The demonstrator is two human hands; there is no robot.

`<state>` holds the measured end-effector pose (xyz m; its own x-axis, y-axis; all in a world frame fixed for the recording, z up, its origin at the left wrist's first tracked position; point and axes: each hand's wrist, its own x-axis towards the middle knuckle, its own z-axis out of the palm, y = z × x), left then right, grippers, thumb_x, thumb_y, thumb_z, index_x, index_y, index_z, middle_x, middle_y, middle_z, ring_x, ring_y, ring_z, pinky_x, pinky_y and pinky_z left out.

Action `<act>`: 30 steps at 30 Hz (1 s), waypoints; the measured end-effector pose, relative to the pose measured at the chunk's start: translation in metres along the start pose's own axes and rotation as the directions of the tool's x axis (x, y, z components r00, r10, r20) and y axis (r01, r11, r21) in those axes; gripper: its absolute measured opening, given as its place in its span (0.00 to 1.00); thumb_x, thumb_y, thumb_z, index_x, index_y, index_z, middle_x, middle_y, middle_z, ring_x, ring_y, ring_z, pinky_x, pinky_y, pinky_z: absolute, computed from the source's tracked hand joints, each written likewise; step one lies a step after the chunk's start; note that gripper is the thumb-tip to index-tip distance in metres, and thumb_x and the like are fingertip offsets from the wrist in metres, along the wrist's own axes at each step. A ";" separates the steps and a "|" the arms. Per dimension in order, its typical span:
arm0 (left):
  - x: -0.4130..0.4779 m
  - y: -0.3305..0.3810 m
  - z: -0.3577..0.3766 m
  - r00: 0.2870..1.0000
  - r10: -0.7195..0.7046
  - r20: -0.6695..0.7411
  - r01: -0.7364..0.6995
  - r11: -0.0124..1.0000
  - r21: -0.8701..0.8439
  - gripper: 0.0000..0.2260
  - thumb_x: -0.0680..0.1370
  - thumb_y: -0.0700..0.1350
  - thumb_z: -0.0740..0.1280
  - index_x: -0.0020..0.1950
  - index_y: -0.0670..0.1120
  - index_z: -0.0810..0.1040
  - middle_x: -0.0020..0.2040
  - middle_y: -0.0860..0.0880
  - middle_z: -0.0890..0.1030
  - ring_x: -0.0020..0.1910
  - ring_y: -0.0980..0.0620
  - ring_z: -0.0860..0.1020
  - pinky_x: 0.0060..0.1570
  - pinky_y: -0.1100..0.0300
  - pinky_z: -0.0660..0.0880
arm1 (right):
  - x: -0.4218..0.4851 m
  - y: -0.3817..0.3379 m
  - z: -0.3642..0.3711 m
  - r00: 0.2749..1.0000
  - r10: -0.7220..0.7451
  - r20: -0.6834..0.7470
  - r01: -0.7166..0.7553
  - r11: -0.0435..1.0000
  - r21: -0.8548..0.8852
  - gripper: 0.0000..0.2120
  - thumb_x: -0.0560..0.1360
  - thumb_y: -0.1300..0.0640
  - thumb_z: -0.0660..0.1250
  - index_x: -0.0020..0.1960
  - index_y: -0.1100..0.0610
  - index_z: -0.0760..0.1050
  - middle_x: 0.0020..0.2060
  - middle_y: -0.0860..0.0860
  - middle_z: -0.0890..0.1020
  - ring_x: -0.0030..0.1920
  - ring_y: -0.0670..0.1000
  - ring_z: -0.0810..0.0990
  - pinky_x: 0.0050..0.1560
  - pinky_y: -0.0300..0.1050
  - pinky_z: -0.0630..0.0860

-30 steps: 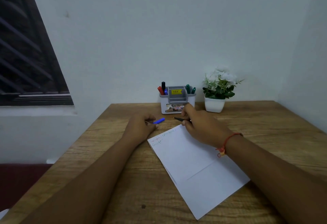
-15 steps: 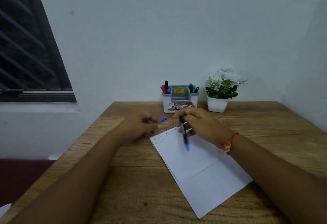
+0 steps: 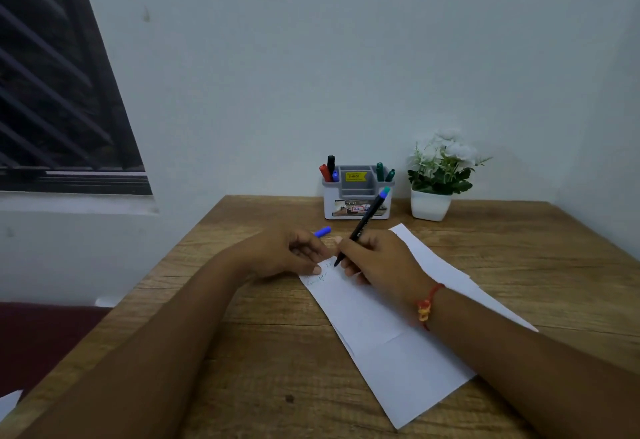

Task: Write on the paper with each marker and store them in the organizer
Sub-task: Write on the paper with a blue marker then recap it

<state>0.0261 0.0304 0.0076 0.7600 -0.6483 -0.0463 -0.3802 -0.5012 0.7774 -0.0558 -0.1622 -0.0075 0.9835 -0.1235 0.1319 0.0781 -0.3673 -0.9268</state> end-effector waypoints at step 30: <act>0.001 0.005 0.001 1.000 -0.030 0.009 0.028 0.985 0.168 0.10 0.74 0.43 0.73 0.53 0.56 0.85 0.33 0.66 0.79 0.39 0.60 0.74 0.42 0.65 0.68 | 0.008 0.004 -0.002 0.998 0.040 0.054 -0.029 0.982 -0.186 0.12 0.73 0.51 0.68 0.41 0.58 0.85 0.32 0.50 0.85 0.34 0.44 0.81 0.43 0.48 0.79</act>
<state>0.0244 0.0270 0.0110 0.7661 -0.6384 -0.0751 -0.4421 -0.6081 0.6594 -0.0479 -0.1665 -0.0099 0.9932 -0.0882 0.0755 0.0176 -0.5284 -0.8488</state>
